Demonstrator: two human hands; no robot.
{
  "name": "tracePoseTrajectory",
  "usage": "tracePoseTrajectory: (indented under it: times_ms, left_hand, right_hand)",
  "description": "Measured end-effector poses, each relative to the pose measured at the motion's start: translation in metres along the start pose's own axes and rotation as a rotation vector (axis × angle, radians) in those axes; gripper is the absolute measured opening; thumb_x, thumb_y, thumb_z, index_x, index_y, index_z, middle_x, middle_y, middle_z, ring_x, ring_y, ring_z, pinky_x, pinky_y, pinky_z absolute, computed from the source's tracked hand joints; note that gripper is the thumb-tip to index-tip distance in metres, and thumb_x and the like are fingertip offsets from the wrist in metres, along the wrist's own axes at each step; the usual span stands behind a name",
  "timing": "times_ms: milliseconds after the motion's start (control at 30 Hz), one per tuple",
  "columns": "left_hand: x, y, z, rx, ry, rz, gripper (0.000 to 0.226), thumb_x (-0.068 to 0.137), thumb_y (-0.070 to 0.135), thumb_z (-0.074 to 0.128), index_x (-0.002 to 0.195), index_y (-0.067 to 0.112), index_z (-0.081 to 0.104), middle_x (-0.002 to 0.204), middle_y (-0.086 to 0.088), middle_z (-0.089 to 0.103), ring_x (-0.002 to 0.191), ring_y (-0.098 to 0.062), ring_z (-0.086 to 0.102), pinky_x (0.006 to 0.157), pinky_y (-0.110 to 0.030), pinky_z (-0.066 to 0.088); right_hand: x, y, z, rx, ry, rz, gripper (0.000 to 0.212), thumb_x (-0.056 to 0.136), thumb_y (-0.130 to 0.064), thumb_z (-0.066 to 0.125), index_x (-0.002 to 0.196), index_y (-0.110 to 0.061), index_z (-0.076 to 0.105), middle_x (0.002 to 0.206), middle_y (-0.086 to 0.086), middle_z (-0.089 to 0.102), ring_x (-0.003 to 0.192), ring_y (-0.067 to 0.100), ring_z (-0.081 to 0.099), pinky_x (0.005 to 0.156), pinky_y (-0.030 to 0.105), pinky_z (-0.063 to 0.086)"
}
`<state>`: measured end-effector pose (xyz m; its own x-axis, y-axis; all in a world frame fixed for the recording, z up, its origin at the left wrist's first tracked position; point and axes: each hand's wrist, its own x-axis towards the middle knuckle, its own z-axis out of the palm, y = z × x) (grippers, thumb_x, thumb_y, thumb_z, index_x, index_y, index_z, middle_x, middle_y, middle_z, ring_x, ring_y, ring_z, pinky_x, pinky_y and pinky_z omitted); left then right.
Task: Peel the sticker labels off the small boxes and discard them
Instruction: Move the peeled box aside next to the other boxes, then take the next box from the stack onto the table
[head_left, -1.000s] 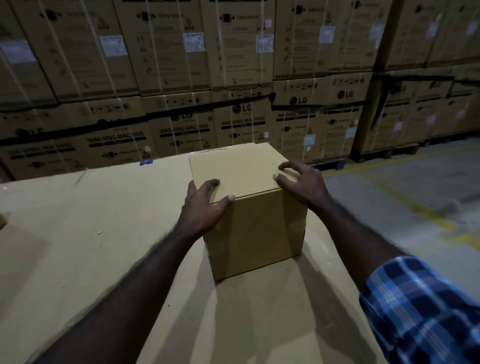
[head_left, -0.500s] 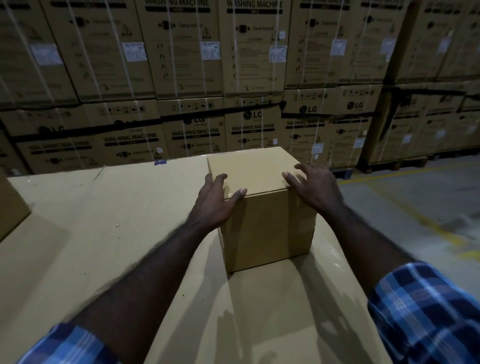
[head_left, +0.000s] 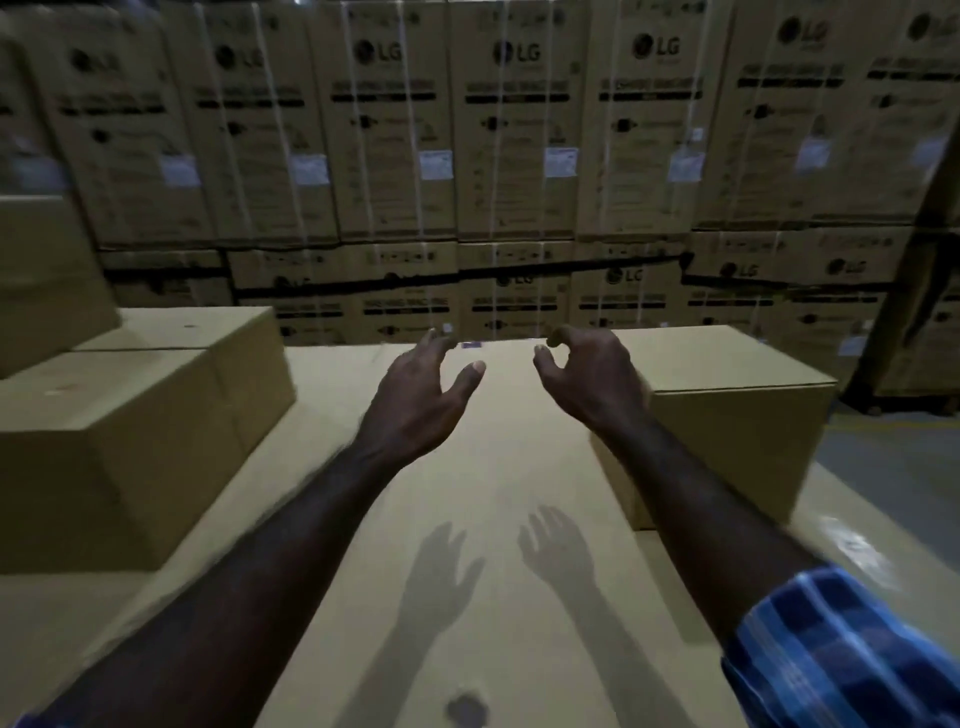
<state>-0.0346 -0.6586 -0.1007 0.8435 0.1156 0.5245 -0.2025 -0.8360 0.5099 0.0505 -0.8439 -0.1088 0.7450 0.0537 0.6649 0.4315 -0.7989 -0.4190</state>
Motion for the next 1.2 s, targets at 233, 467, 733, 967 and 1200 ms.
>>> tracePoseTrajectory:
  times_ms: [233,467,733,967,1200]
  left_hand:
    - [-0.072,-0.119,-0.158,0.160,0.089,-0.136,0.053,0.094,0.049,0.050,0.138,0.019,0.047,0.149,-0.003,0.042,0.130,-0.025,0.045,0.101,-0.035,0.037]
    - [-0.107,-0.191,-0.258,0.184,0.161,-0.210,0.053,0.093,0.044,0.054,0.137,0.014,0.048,0.144,-0.006,0.048,0.125,-0.025,0.049,0.099,-0.035,0.042]
    - [-0.094,-0.253,-0.324,0.241,0.242,-0.268,0.054,0.094,0.044,0.054,0.139,0.017,0.046,0.152,-0.007,0.037,0.132,-0.026,0.044,0.105,-0.038,0.040]
    - [-0.046,-0.300,-0.379,0.306,0.337,-0.262,0.055,0.094,0.041,0.054,0.142,0.018,0.041,0.151,-0.004,0.038,0.121,-0.015,0.048,0.083,-0.020,0.040]
    - [0.001,-0.359,-0.431,0.323,0.423,-0.306,0.058,0.093,0.042,0.056,0.144,0.019,0.040,0.151,-0.006,0.038,0.127,-0.024,0.047,0.092,-0.032,0.043]
  right_hand:
    - [-0.044,-0.198,0.060,0.160,-0.062,-0.118,0.031,0.087,-0.039,0.055,0.099,-0.015,0.070,0.096,0.009,0.071,0.101,0.029,0.059,0.078,0.039,0.053]
    - [-0.065,-0.331,0.105,0.277,-0.123,-0.231,0.033,0.086,-0.042,0.054,0.102,-0.017,0.070,0.100,0.005,0.072,0.102,0.025,0.060,0.083,0.038,0.051]
    - [-0.051,-0.422,0.154,0.360,-0.118,-0.321,0.033,0.087,-0.039,0.059,0.106,-0.014,0.070,0.096,0.010,0.071,0.097,0.027,0.061,0.077,0.039,0.053]
    - [-0.002,-0.494,0.203,0.421,-0.134,-0.382,0.037,0.085,-0.042,0.055,0.108,-0.016,0.068,0.099,0.010,0.071,0.097,0.028,0.062,0.079,0.039,0.055]
    - [0.040,-0.567,0.245,0.496,-0.143,-0.409,0.042,0.087,-0.042,0.057,0.120,-0.017,0.063,0.103,0.009,0.070,0.097,0.026,0.064,0.079,0.041,0.056]
